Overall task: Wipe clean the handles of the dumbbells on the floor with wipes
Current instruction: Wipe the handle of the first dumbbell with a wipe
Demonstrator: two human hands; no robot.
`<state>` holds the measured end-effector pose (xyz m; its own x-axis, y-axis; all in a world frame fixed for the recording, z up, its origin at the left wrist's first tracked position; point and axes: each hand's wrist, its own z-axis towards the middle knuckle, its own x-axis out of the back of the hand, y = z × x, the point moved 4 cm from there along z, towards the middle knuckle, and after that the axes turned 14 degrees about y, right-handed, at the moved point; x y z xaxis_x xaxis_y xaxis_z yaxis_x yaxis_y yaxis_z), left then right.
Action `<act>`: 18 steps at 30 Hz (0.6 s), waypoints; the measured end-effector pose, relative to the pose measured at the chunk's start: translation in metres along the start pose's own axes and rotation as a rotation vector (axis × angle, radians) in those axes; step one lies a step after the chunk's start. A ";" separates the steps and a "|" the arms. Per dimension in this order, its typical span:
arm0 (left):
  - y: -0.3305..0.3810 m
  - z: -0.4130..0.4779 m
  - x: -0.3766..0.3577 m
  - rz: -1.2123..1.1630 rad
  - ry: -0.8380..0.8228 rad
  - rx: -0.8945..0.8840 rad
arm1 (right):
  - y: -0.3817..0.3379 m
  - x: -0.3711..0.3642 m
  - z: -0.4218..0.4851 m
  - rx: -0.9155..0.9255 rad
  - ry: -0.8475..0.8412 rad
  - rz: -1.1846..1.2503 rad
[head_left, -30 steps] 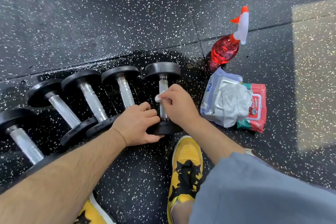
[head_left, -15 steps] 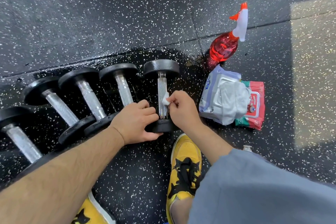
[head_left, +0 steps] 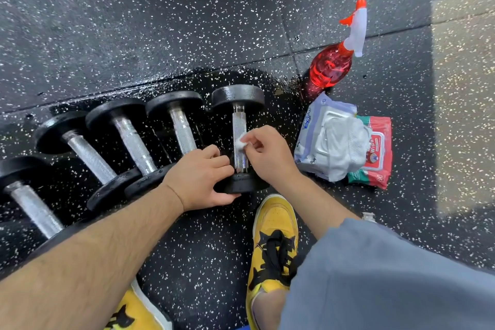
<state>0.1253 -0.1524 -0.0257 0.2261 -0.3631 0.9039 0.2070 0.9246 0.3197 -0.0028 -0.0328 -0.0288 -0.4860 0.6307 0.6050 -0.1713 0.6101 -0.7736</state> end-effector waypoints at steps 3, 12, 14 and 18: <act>0.001 0.000 -0.001 -0.009 -0.001 0.005 | -0.004 -0.003 -0.004 0.107 -0.033 -0.028; 0.002 0.001 0.002 0.006 0.018 -0.007 | -0.013 -0.002 -0.006 0.190 -0.153 -0.111; 0.002 0.002 0.002 0.009 0.022 -0.005 | -0.014 0.000 -0.008 0.188 -0.228 -0.134; 0.003 0.003 0.004 -0.005 0.023 0.005 | -0.017 -0.001 0.003 0.182 -0.146 -0.139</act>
<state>0.1239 -0.1509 -0.0203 0.2472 -0.3703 0.8954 0.2034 0.9233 0.3257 -0.0019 -0.0453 -0.0162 -0.5630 0.4628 0.6847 -0.3900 0.5816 -0.7138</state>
